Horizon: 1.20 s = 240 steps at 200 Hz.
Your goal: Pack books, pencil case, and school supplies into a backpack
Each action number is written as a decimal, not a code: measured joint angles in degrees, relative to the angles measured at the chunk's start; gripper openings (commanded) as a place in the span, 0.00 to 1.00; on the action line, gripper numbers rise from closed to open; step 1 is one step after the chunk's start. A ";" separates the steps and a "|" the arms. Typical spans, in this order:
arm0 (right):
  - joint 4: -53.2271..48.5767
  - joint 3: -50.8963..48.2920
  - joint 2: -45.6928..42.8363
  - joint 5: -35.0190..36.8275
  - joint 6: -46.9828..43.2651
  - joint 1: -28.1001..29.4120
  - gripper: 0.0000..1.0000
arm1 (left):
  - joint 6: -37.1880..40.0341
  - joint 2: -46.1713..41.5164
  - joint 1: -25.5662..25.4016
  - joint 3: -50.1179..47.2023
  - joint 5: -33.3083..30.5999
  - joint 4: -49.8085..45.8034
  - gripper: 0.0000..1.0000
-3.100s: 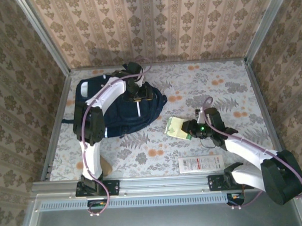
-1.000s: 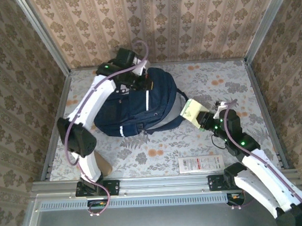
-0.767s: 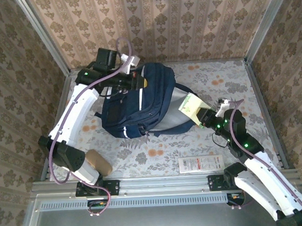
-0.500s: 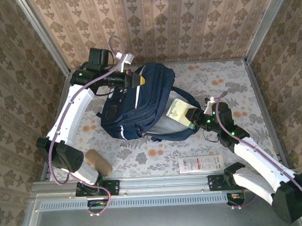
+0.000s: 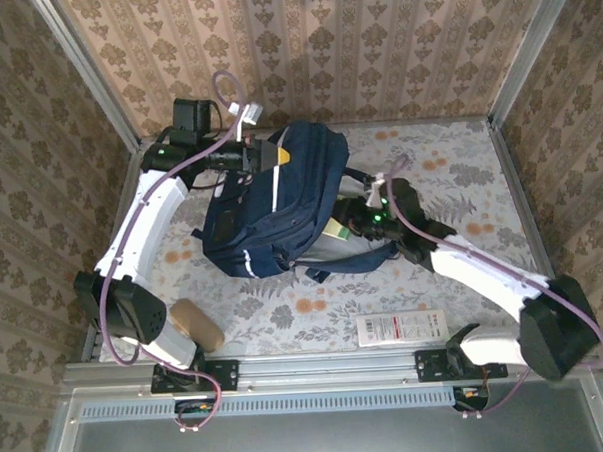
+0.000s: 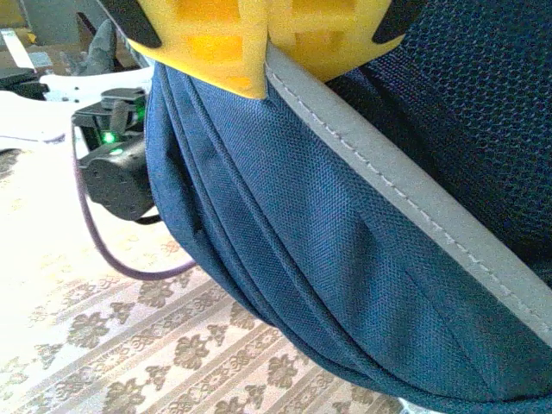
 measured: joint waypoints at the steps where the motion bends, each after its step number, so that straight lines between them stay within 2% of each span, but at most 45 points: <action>1: -0.04 0.37 0.46 0.26 0.11 0.15 0.00 | -0.20 0.00 0.13 -0.20 0.24 0.50 0.00; 28: -0.90 6.16 9.35 5.31 2.54 2.23 0.00 | -4.28 0.00 1.46 -2.10 3.98 6.40 0.00; 69: -4.13 16.31 22.23 9.55 3.52 2.97 0.00 | -6.12 0.00 1.09 -2.23 6.36 9.33 0.00; 93: -4.48 21.97 27.34 10.82 3.52 3.34 0.09 | -6.25 0.07 0.74 -2.23 6.34 9.20 0.00; 106: -3.48 25.11 30.51 10.64 3.50 3.54 0.21 | -6.25 0.33 0.87 -2.23 5.99 9.18 0.00; 121: -0.83 29.00 35.19 9.09 3.04 3.56 0.47 | -6.23 1.11 1.07 -2.23 5.29 9.18 0.00; 144: 1.92 32.28 39.82 5.68 -0.07 3.39 0.69 | -6.23 2.56 1.66 -2.23 4.09 9.25 0.00; 158: 3.41 31.10 39.50 4.42 -2.40 3.23 0.80 | -6.12 3.54 2.10 -2.05 3.80 9.03 0.00; 176: 4.92 26.84 35.80 4.42 -6.34 3.13 0.85 | -5.86 4.72 2.84 -1.49 3.34 8.79 0.00; 240: 2.21 13.27 13.11 8.63 -17.90 0.90 0.85 | -4.61 9.07 4.22 -0.52 -2.21 8.28 0.00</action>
